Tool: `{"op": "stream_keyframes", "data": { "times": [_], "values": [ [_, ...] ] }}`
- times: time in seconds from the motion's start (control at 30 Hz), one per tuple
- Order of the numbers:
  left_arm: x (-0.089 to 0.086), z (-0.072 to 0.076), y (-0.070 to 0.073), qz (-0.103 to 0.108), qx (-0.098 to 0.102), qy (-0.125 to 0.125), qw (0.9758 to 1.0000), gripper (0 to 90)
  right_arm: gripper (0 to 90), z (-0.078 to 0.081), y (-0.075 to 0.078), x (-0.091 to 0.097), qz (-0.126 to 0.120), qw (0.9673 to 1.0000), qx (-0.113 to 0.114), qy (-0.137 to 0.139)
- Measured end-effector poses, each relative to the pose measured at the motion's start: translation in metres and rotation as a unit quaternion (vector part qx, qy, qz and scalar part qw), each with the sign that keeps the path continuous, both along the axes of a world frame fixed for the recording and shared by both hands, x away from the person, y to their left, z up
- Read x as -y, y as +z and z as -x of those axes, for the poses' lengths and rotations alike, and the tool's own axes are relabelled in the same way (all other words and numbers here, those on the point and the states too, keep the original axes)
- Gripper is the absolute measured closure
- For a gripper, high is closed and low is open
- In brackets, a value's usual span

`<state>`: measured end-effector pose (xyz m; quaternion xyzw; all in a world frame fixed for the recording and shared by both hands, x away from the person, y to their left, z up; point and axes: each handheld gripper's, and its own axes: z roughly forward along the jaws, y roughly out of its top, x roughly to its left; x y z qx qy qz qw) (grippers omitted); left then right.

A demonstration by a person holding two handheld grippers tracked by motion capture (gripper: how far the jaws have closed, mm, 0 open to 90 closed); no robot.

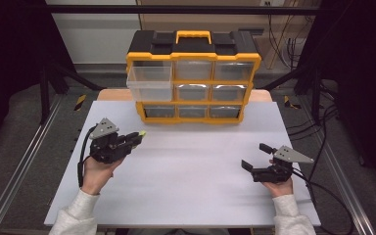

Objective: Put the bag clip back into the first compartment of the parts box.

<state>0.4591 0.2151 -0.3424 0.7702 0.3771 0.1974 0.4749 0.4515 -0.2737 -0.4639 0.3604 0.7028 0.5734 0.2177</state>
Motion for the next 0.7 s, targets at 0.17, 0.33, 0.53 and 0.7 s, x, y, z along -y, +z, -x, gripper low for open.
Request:
{"op": "stream_keyframes", "data": {
  "times": [0.17,0.33,0.53,0.7],
  "values": [
    [0.0,-0.004,0.008,0.005,0.007,-0.001,1.0,77.4,0.3,0.0,0.0,0.0,0.0,1.0,0.0,0.0],
    [0.001,-0.008,0.014,0.007,0.009,-0.003,0.9999,77.4,0.2,0.0,0.0,0.0,0.002,1.0,0.0,0.002],
    [0.001,-0.011,0.024,0.005,0.017,-0.006,0.9998,77.4,0.3,0.0,0.0,0.0,0.001,1.0,0.0,0.001],
    [0.002,-0.013,0.035,0.005,0.027,-0.007,0.9996,77.4,0.3,0.0,0.0,0.0,0.001,1.0,0.0,0.001]
  ]
}}
